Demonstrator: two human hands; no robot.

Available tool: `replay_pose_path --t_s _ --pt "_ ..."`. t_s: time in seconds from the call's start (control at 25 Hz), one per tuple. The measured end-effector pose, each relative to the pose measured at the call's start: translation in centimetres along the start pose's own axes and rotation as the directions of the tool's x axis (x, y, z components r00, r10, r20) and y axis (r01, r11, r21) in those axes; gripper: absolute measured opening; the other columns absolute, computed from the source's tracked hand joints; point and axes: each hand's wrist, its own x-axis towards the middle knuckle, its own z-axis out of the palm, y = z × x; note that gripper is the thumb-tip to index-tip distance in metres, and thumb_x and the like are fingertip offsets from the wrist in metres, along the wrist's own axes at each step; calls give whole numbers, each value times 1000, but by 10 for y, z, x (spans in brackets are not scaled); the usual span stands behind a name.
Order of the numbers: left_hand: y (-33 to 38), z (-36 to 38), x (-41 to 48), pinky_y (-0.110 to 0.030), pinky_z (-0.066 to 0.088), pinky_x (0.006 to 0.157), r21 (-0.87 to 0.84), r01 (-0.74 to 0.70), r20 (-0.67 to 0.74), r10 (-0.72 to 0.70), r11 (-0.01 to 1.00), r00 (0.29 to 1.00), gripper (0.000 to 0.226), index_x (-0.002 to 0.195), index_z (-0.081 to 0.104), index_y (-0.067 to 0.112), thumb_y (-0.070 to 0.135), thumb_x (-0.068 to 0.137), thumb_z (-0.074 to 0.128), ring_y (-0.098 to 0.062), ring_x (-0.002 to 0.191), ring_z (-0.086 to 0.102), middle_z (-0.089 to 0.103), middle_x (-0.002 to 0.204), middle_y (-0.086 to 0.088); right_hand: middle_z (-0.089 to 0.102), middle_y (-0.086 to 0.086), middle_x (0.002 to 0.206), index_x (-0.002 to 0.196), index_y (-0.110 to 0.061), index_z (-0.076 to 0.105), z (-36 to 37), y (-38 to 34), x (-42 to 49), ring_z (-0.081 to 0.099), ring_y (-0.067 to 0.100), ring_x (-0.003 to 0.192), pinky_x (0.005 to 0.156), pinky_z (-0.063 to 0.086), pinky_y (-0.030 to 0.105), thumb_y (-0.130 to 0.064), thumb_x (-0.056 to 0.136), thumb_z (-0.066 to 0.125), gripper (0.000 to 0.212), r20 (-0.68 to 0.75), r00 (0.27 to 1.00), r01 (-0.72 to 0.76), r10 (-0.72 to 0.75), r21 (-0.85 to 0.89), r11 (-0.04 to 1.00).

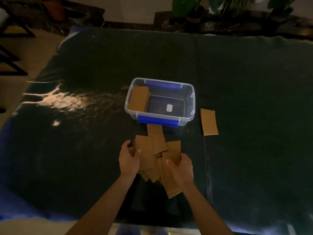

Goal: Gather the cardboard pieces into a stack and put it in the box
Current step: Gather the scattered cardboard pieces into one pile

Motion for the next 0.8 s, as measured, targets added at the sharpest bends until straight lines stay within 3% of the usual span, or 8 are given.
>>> replay_pose_path --t_s 0.04,0.12,0.2,0.28,0.4,0.52,0.64,0.8 --pt "0 -1 2 -40 36 98 20 -23 13 23 1000 1000 55 133 36 19 16 84 60 -25 121 44 45 135 -10 56 15 115 113 -5 47 -5 1 0 55 23 98 78 50 36 -30 82 63 43 -1 1000 16 -16 36 999" --pt "0 -2 3 -36 36 95 62 -62 20 61 996 998 47 130 40 16 13 86 56 -22 117 46 44 133 -11 59 12 101 97 -11 45 -19 3 1 53 14 76 57 40 23 -26 85 59 23 -74 997 16 -7 127 992" --pt "-1 -4 3 -33 35 95 118 -99 13 98 988 995 42 128 44 13 9 86 53 -22 116 44 43 131 -12 55 4 90 93 -15 40 -33 8 4 53 12 72 54 36 20 -26 87 58 21 -185 983 23 13 192 981" --pt "-3 -4 0 -36 34 97 229 -138 15 138 964 990 44 128 45 12 8 85 54 -24 119 41 47 130 -12 49 -6 85 97 -18 39 -35 4 6 55 15 80 58 38 22 -28 87 57 23 -163 986 51 -14 220 974" --pt "-3 -2 -6 -40 33 99 295 -141 34 137 945 990 50 132 40 15 10 84 54 -27 123 36 44 134 -11 53 1 101 104 -15 46 -4 -17 6 56 20 95 74 45 28 -30 89 54 23 -13 997 83 -82 161 983" --pt "3 0 -13 -39 35 98 115 -36 -10 38 993 999 58 136 34 21 8 83 54 -25 122 36 33 139 -10 40 9 128 127 -17 40 37 -33 1 40 25 117 99 37 39 -40 87 53 48 -133 984 89 -116 -193 977" --pt "8 1 -14 -34 42 85 -170 145 -79 -160 975 984 66 139 25 20 12 83 58 -23 114 46 31 139 -11 29 12 139 141 -17 19 51 -42 -4 34 27 121 102 35 40 -44 78 65 82 -165 986 5 -28 -134 991" --pt "9 -4 -2 -22 37 64 -192 212 3 -215 958 977 67 140 25 18 13 82 58 -6 79 50 54 117 -4 30 15 142 142 -10 15 53 -48 -1 30 32 128 107 32 45 -45 69 74 100 -79 987 -145 143 -22 989"
